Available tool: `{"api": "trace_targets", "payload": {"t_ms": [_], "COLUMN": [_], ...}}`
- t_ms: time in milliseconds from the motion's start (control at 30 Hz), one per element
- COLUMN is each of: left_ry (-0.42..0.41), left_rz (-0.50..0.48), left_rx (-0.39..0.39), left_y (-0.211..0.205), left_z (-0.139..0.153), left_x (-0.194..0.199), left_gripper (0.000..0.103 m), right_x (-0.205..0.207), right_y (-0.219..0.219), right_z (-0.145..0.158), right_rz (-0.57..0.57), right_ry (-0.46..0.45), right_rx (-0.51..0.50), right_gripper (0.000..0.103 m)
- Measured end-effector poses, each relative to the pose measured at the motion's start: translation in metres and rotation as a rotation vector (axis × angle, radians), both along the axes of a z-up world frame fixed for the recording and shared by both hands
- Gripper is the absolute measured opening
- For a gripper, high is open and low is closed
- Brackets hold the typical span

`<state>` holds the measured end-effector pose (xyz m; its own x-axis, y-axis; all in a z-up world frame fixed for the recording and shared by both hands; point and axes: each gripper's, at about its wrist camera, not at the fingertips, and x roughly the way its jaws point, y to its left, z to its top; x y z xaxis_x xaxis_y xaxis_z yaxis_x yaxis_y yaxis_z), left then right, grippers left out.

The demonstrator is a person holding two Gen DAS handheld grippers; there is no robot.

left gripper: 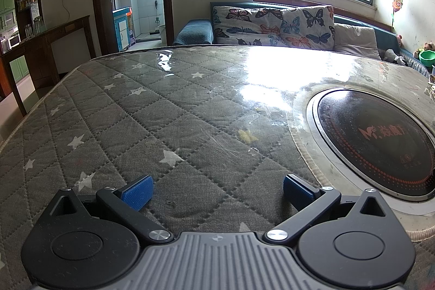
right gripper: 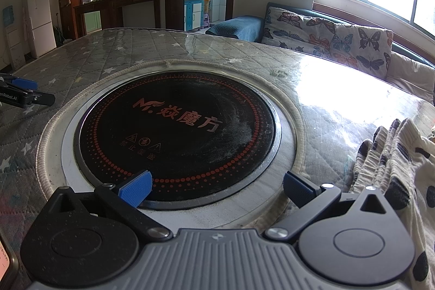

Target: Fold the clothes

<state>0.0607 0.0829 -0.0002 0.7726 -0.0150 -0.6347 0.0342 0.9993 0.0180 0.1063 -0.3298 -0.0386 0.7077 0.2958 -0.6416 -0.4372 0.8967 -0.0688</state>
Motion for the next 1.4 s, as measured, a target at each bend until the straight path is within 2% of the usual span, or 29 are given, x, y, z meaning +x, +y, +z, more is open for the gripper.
{"api": "trace_targets", "payload": {"t_ms": [1400], "left_ry": [0.0], "left_rz": [0.0], "left_rx": [-0.003], "left_y": [-0.0044], "left_z": [-0.0004], "left_x": [-0.001], "left_gripper": [0.103], "right_x": [0.0007], "right_y": [-0.0008], "right_z": [0.0], "right_rz": [-0.001], "right_ry": [0.0], "right_rx": [0.0], "right_gripper": [0.103]}}
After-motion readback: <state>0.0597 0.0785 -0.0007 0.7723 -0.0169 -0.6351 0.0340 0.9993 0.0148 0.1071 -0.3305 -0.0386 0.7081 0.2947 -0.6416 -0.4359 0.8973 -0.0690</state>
